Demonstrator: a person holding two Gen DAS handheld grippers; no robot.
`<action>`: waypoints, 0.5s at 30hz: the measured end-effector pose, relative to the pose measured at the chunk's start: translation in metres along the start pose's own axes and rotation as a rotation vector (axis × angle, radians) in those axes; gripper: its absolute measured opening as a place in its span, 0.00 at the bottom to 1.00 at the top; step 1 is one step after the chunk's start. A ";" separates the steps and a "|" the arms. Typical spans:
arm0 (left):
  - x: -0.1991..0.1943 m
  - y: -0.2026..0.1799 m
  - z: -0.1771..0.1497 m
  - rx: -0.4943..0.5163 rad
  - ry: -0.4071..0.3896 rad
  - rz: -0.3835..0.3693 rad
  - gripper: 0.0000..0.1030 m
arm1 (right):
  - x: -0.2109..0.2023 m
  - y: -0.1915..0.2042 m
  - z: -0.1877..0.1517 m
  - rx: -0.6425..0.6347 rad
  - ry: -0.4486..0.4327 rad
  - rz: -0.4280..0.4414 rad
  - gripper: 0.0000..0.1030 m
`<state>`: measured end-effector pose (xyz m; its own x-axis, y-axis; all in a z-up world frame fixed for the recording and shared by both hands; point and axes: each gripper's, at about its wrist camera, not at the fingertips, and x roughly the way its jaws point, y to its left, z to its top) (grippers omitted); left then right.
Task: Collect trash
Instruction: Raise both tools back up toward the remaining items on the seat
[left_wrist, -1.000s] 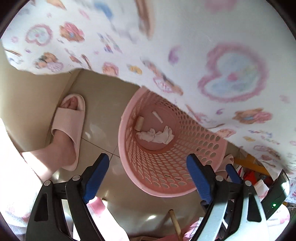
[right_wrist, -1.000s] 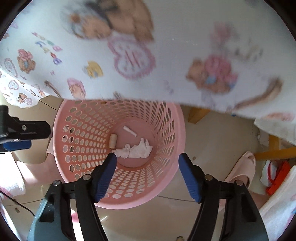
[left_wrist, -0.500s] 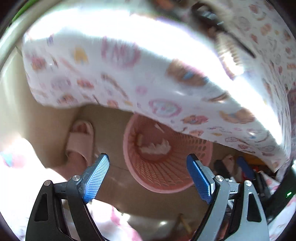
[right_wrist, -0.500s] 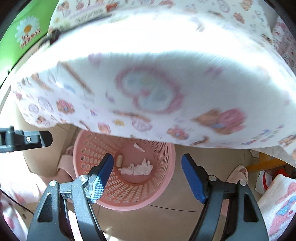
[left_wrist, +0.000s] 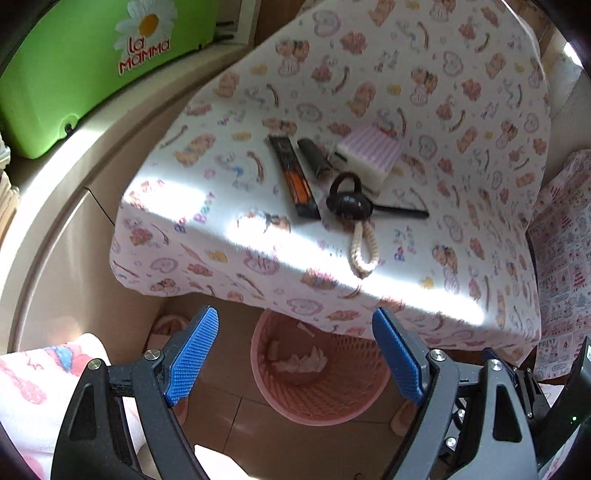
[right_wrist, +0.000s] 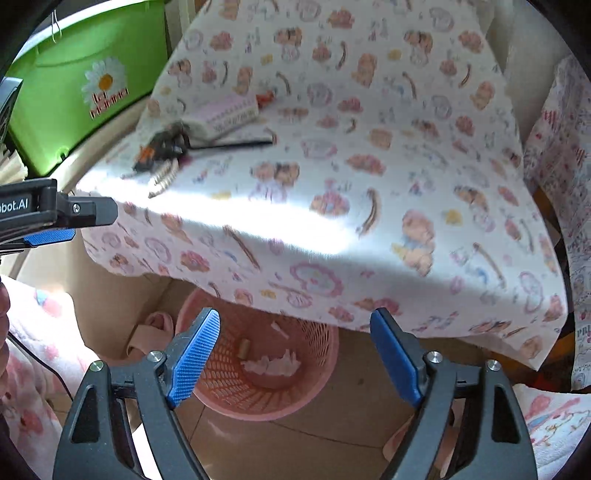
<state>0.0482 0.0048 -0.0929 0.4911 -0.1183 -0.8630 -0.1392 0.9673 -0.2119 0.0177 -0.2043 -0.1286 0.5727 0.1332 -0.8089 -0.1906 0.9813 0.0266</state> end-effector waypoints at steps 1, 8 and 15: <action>-0.006 0.001 0.002 -0.002 -0.027 -0.005 0.82 | -0.006 0.000 0.002 0.003 -0.020 0.003 0.83; -0.035 0.006 0.008 0.001 -0.232 0.070 0.99 | -0.039 -0.005 0.012 0.075 -0.198 -0.019 0.84; -0.048 0.003 0.012 0.030 -0.320 0.095 0.99 | -0.056 -0.027 0.013 0.165 -0.276 -0.043 1.00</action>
<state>0.0351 0.0163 -0.0469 0.7234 0.0441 -0.6890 -0.1737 0.9775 -0.1198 0.0015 -0.2366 -0.0762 0.7763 0.1019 -0.6220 -0.0430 0.9931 0.1090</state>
